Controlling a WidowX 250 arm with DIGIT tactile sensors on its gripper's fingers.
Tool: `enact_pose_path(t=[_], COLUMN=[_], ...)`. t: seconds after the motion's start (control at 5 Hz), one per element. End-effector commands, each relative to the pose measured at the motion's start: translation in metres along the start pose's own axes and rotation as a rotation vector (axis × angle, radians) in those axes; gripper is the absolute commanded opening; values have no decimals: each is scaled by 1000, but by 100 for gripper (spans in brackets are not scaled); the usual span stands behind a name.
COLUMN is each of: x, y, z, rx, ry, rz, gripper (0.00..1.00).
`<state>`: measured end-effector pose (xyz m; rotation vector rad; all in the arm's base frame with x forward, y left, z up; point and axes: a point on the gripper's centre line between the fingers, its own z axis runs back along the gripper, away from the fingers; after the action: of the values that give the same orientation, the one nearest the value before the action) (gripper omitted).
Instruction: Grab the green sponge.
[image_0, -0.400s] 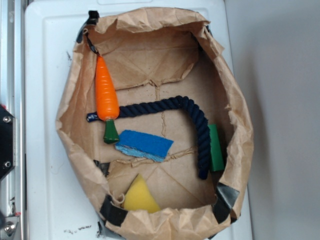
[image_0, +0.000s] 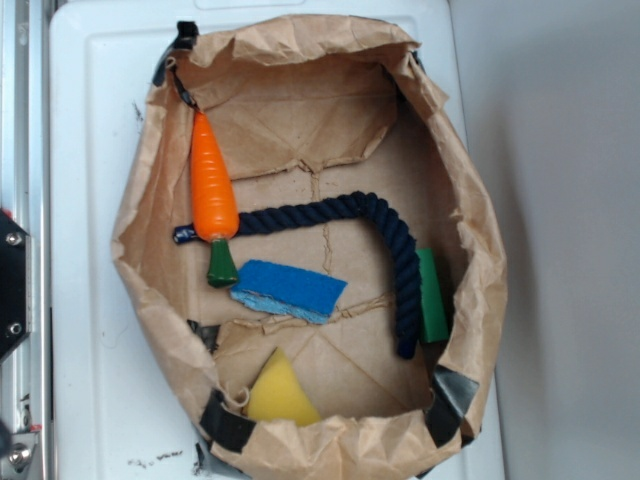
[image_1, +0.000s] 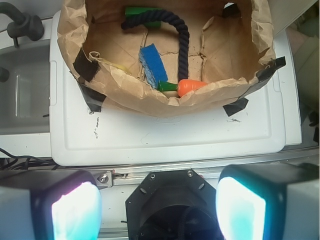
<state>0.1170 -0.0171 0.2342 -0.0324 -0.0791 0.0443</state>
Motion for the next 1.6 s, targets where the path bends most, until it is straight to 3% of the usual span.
enact_pose_path(t=[0.0, 0.2, 0.8, 1.0, 1.4], x=[91, 135, 135, 150, 162], y=[-25, -27, -27, -15, 11], z=[-18, -34, -34, -54, -87], rx=[21, -14, -14, -71, -108], ry=[-18, -12, -12, -26, -48], rz=[73, 10, 10, -59, -139], gripper=[100, 100, 100, 100, 100])
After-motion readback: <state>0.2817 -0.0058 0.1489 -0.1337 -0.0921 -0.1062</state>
